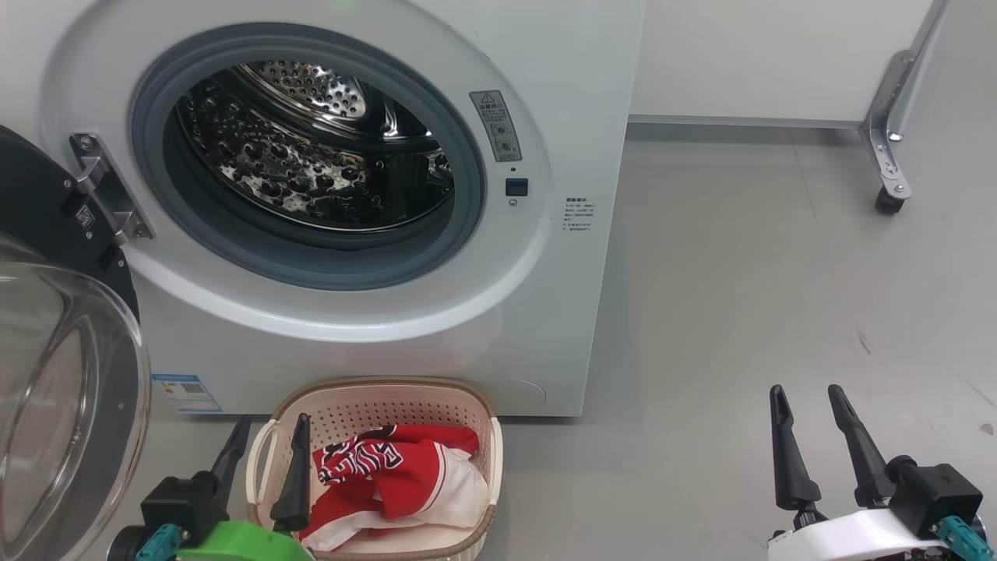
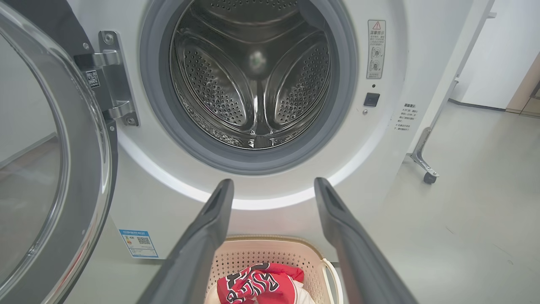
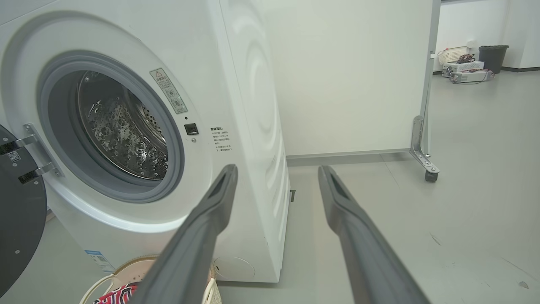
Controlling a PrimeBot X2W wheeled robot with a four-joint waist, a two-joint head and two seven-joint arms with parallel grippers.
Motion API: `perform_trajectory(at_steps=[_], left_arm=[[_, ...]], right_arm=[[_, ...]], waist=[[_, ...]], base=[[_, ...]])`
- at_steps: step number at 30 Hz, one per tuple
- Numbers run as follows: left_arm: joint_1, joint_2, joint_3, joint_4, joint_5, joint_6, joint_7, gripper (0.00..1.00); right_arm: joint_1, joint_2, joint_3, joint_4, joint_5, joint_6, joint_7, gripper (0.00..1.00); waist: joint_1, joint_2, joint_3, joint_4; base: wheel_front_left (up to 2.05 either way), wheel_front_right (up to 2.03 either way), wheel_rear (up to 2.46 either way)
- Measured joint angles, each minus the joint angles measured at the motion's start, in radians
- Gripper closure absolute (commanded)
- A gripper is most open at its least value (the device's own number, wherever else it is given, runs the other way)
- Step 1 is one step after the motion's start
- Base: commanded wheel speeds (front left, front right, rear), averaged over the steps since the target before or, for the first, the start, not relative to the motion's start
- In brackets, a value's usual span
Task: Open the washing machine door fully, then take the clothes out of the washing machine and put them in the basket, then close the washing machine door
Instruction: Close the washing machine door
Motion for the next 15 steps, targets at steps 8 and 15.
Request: perform_trajectory(at_steps=[8,15], left_arm=[[0.001,0.000,-0.005,0.000,-0.008,0.000,0.000,0.00],[0.001,0.000,-0.007,0.000,-0.008,0.001,0.000,0.00]], right_arm=[[0.001,-0.001,0.000,-0.001,0.000,0.000,0.000,0.00],[0.001,-0.001,0.000,-0.002,0.000,0.000,0.000,0.00]], waist=[[0.0000,0.0000,0.000,0.003],[0.0000,0.0000,0.001,0.006]], base=[[-0.46,0.46,0.00],[-0.73,0.73,0.00]])
